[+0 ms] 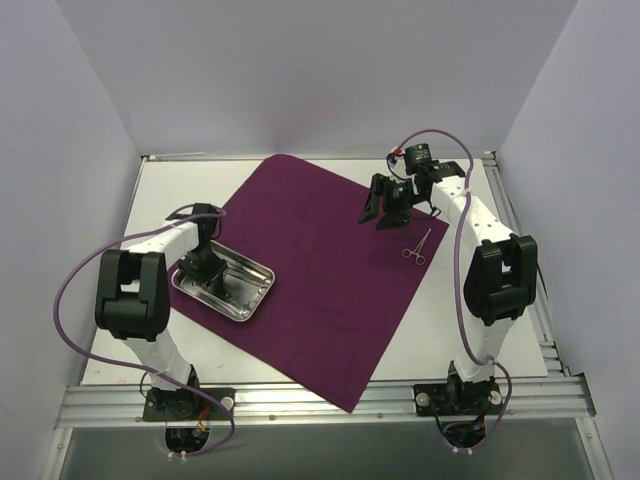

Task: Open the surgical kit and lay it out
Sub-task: Pick up the medical item from the container.

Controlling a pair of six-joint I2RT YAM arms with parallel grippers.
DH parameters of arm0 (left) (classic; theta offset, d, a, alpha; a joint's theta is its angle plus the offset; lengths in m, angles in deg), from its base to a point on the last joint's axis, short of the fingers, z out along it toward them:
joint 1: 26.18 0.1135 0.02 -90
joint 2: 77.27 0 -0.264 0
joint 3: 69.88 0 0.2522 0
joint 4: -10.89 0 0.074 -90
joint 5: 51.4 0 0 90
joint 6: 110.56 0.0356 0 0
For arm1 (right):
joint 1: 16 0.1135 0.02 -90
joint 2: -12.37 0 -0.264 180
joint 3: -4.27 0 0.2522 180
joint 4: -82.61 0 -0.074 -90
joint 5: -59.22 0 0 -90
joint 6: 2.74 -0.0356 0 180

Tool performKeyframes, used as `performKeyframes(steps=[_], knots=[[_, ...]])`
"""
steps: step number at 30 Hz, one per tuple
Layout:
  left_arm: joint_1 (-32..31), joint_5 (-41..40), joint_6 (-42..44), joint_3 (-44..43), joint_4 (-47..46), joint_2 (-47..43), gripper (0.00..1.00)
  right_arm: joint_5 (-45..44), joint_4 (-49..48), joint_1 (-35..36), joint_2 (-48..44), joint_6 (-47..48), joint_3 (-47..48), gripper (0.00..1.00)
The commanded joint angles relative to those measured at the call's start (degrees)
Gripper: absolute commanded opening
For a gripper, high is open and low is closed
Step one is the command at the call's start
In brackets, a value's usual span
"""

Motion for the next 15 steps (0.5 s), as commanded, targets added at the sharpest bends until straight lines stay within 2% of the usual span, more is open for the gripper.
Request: performKeyframes(steps=[1,7,15], knots=[[0.3,-1.9,0.2,4.5,-7.9,0.4,0.45,1.0,0.4,0.3,-3.5,0.3,-0.8,0.56],[0.2,-2.5,0.6,3.2,-8.2,1.9,0.45,0.9,0.7,0.3,-4.0,0.3,-1.0,0.56],[0.3,-2.1,1.0,1.6,-6.5,3.2,0.38,0.5,1.5,0.2,-4.6,0.3,1.0,0.56]])
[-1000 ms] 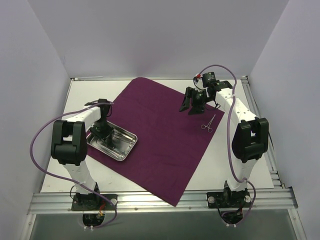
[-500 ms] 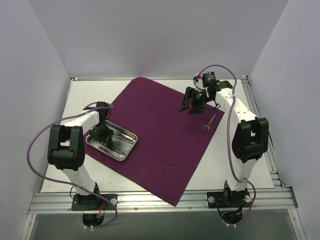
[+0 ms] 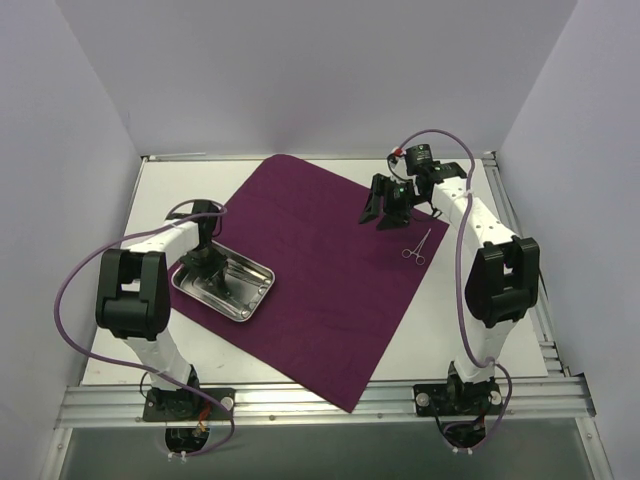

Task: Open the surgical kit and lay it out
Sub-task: Pick up the medical item from the container.

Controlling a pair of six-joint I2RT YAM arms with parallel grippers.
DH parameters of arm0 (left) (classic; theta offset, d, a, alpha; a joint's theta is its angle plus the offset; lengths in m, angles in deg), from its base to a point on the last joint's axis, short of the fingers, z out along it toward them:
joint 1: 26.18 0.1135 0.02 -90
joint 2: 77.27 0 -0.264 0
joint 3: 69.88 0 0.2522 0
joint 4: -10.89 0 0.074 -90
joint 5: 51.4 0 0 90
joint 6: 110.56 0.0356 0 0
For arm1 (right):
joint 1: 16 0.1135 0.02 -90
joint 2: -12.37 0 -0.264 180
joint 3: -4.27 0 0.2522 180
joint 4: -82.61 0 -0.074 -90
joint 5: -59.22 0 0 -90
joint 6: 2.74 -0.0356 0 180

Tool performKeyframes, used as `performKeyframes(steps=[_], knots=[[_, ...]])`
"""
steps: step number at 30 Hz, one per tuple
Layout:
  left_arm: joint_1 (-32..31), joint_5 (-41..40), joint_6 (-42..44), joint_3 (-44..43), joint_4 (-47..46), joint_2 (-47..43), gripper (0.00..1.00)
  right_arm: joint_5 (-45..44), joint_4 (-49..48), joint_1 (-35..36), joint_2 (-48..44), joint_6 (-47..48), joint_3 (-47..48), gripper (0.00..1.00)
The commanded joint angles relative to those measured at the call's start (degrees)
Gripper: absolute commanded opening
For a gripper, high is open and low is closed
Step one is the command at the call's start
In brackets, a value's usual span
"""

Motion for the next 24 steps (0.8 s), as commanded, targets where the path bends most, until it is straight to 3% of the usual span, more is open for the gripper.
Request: performKeyframes(steps=[1,9,13,24], knots=[[0.3,-2.2,0.3,0.8,-1.5,3.8,0.36,0.4,1.7,0.2,-3.8,0.3,1.9,0.56],[0.4,-1.4,2.8,0.8,-2.4,3.9,0.18,0.3,1.6,0.2,-4.2,0.1,2.0,0.56],[0.4,0.1,3.8,0.9,-2.8,4.1,0.03,0.3,1.5,0.3,-4.2,0.0,2.2,0.56],[0.4,1.1,9.1,-6.0,5.7,-1.0,0.02,0.0,1.0,1.4,-2.0,0.3,4.1,0.56]])
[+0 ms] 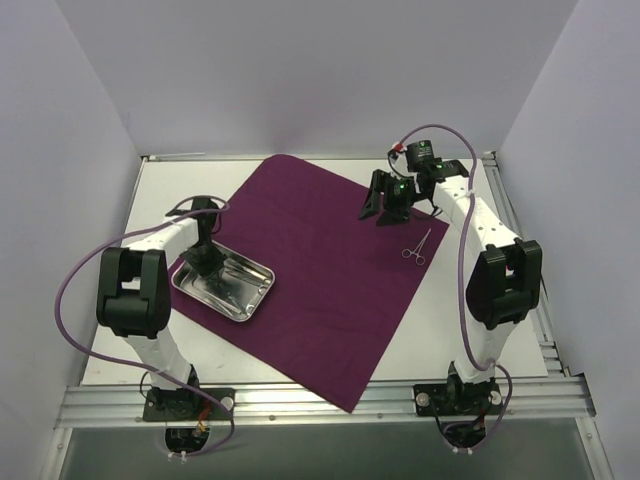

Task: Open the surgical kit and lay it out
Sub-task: Pick up the medical item from the container, then place the medical item in the surgical kit.

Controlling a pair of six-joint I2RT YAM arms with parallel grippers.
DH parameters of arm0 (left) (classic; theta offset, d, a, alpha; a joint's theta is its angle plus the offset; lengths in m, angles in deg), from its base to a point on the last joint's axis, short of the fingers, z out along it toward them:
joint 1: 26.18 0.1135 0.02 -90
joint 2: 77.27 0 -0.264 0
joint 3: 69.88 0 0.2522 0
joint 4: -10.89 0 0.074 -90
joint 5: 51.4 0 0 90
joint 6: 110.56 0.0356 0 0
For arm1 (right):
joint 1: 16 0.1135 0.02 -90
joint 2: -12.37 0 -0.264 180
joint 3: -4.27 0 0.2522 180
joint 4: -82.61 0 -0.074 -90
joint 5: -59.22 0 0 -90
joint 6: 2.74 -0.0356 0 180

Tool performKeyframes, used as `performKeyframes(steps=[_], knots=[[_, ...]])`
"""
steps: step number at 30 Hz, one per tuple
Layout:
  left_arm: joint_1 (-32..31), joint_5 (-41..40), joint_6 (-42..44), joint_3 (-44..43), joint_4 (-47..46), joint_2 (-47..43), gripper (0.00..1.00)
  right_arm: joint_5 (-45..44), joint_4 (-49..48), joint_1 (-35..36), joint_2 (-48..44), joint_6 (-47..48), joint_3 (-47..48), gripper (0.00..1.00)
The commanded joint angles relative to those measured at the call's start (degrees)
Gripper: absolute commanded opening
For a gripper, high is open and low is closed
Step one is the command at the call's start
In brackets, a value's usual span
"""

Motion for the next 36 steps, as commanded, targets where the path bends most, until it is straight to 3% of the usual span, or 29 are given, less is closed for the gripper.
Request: performKeyframes(steps=[1,11,17,22,26,30,36], knots=[[0.2,-0.5,3.1,-4.8,5.1,-2.1,0.02,0.1,0.8,1.6,-0.6,0.4,3.5,0.56],[0.1,-1.6,8.1,-12.0,9.1,-10.3,0.02,2.9,1.0,7.6,4.6,1.5,10.3,0.56],[-0.3,7.4,12.8,-16.3,8.0,-13.4,0.02,17.1,-6.2,14.5,6.4,3.5,12.0,0.66],[-2.8,12.3,12.5,-19.9,11.3,-13.2,0.02,19.2,-5.3,21.3,9.7,6.2,17.1,0.69],[-4.1,18.4,10.2,-20.5,11.7,-13.7,0.02,19.3,-5.7,24.0,12.1,6.3,18.8,0.66],[-5.3,20.7,9.0,-21.7,13.5,-13.2,0.02,17.8,-7.4,26.3,12.7,5.1,17.6,0.57],[-5.4,24.0,7.7,-22.1,14.7,-13.6,0.02,14.7,-9.8,28.7,11.8,3.7,15.3,0.55]])
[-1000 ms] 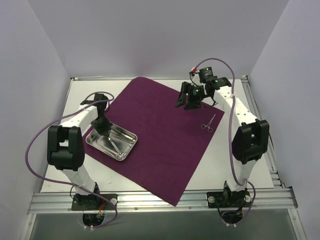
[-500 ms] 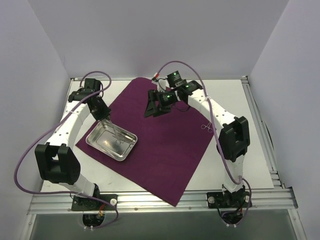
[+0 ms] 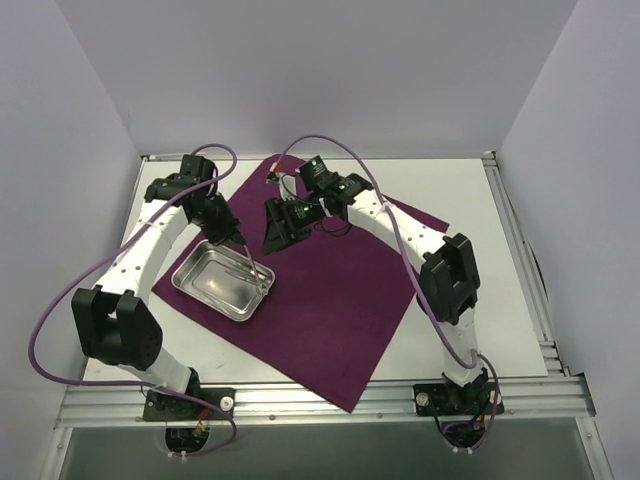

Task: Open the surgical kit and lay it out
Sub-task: Place the medical item in the surgical kit.

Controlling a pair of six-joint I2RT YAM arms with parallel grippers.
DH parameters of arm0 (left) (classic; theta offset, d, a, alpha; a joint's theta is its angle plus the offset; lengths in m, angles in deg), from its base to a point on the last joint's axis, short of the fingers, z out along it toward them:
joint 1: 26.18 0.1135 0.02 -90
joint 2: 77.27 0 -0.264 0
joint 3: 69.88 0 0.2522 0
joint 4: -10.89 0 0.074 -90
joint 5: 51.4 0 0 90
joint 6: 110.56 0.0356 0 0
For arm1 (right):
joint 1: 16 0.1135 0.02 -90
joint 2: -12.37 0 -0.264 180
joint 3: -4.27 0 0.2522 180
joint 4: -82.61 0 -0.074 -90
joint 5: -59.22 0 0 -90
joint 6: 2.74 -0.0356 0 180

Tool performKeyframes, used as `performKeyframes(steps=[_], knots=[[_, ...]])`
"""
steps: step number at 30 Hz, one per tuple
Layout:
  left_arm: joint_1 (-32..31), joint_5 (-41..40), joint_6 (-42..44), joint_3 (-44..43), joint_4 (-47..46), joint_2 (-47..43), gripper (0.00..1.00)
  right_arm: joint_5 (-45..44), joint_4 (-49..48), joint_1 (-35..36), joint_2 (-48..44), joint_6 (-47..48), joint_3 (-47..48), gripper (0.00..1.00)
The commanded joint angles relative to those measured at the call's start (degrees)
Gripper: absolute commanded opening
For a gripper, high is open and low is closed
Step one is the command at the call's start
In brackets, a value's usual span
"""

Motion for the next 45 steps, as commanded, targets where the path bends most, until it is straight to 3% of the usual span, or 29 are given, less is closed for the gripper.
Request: performKeyframes(steps=[1,19,20,22,26,32,33,36,45], knots=[[-0.2,3.8,-1.5,-3.0,2.0,-1.6,0.02,-0.9,-2.9,1.3,-1.0,-0.9,-1.0,0.55],[-0.7,5.9,-3.6,-2.6,1.3,-2.0,0.02,-4.1,-1.2,5.6,3.8,-2.0,0.8,0.46],[-0.7,6.1,-3.8,-2.6,1.1,-2.0,0.02,-4.1,-1.2,5.5,4.0,-2.1,0.8,0.39],[-0.7,6.5,-3.9,-2.6,0.9,-2.1,0.02,-3.9,-1.0,5.6,4.8,-2.0,1.3,0.36],[-0.7,6.7,-4.1,-2.6,0.7,-2.2,0.02,-3.6,-2.5,5.5,5.0,-2.5,1.1,0.02],[-0.4,6.3,-3.4,-2.5,-0.1,-2.4,0.03,-3.4,-5.1,4.3,3.1,-4.0,-2.0,0.00],[-0.3,6.0,-3.4,-2.4,-0.2,-2.4,0.20,-2.1,-5.9,3.7,2.6,-5.2,-3.1,0.00],[0.3,5.0,-1.9,-2.8,-0.2,-2.5,0.43,0.2,-11.1,0.7,0.0,-8.0,-8.7,0.00],[1.5,0.6,4.5,-3.9,0.6,-5.1,0.49,0.0,-13.4,-12.7,-4.6,-10.7,-15.0,0.00]])
